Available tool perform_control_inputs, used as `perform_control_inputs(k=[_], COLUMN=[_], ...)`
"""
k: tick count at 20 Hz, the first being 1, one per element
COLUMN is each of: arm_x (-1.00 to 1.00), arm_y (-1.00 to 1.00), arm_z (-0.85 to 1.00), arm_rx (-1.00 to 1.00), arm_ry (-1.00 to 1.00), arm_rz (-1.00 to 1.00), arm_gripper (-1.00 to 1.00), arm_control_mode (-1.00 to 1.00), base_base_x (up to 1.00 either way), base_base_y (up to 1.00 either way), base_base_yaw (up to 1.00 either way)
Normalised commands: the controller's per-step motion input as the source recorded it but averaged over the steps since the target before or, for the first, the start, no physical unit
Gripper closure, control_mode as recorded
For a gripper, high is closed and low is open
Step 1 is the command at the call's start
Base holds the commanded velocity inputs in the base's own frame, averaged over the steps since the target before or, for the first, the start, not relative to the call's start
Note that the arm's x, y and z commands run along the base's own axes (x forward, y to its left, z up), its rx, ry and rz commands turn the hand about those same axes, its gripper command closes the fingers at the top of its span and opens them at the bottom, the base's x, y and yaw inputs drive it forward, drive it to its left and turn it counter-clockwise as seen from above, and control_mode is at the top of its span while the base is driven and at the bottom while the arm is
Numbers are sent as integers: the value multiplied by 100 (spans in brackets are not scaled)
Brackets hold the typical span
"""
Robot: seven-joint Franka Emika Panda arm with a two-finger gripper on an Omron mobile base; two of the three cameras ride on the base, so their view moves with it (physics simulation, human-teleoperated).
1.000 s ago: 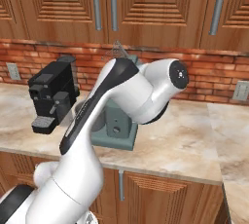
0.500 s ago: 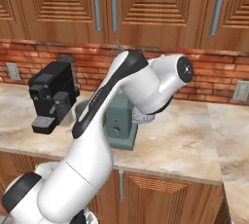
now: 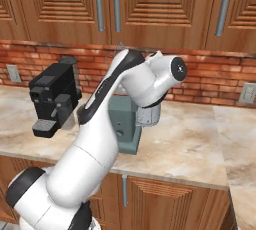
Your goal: Close the stand mixer head.
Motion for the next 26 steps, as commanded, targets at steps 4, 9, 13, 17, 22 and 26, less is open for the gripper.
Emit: perform_control_inputs(k=[4, 9, 13, 17, 22, 26], arm_x=[76, 61, 46, 49, 54, 57], arm_y=[68, 96, 100, 100, 100, 100], arm_z=[-56, -78, -98, -99, -100, -100], arm_rx=[-12, -17, -12, -12, -18, -24], arm_ry=[0, 0, 0, 0, -13, -17], arm_rz=[35, 47, 52, 49, 41, 36], arm_gripper=[-100, -100, -100, -100, -100, -100], arm_control_mode=[-100, -100, -100, -100, -100, -100], base_base_x=[0, 0, 0, 0, 0, 0], base_base_y=[0, 0, 0, 0, 0, 0], base_base_yaw=[0, 0, 0, 0, 0, 0])
